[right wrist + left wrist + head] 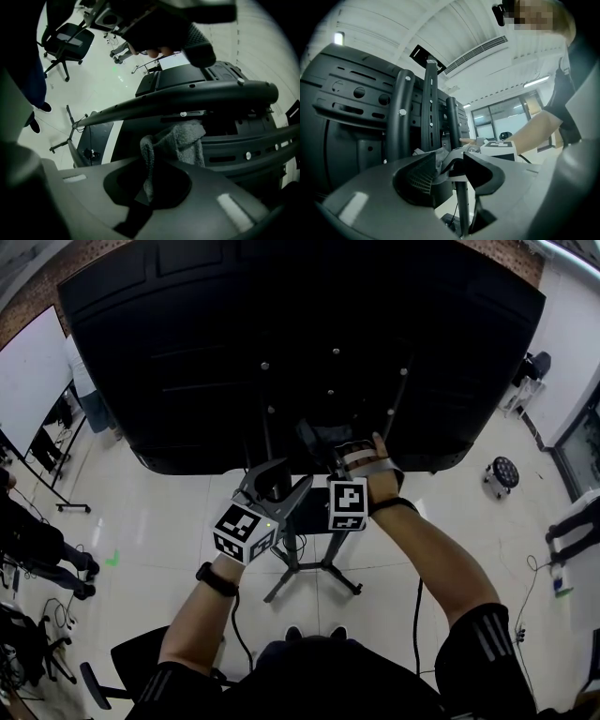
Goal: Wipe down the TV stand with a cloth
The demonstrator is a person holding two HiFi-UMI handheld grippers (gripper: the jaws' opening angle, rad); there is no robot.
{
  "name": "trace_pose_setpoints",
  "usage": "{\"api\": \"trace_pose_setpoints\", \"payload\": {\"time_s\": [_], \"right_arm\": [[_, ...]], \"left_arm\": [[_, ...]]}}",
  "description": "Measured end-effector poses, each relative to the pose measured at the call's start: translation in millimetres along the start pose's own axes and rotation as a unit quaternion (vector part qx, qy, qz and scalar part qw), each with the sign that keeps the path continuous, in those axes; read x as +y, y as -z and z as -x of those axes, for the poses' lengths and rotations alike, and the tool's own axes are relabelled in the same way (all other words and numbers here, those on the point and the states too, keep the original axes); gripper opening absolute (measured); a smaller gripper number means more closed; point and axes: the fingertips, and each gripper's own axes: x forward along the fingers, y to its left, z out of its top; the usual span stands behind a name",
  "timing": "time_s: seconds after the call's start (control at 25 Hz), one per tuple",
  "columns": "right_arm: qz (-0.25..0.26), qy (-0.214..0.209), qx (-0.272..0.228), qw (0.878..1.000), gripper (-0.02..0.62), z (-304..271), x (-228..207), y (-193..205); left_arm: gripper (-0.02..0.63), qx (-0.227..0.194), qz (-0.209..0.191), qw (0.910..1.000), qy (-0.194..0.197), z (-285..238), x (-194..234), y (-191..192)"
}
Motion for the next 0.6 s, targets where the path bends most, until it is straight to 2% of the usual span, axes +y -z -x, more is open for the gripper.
{"api": "trace_pose_setpoints", "payload": {"time_s": [0.04, 0.12, 0.2, 0.28, 0.6], "right_arm": [[-0.018, 0.004, -0.011, 1.0, 0.018, 5.1, -2.7, -2.2], [-0.087, 0.007, -0.051, 0.995, 0.018, 22.7, -11.4, -8.7], [-0.158, 0.021, -0.096, 0.983, 0.018, 47.8, -24.3, -10.7], [-0.197, 0.05, -0.127, 0.971, 0.018, 75.7, -40.2, -5.1], [-0.337, 0.145, -0.203, 0.908, 0.018, 185.1, -118.5, 51.1]], "left_arm": [[0.206, 0.003, 0.002, 1.0, 0.001, 0.4, -1.2, 2.0], [0.206, 0.004, 0.004, 1.0, 0.001, 2.7, -3.9, 4.4], [0.206, 0.002, 0.001, 1.0, 0.004, 5.5, -9.3, 3.3], [0.206, -0.001, -0.009, 0.9999, 0.01, 6.8, -17.2, -1.5], [0.206, -0.054, -0.035, 0.997, 0.044, -8.1, -52.5, -56.5]]}}
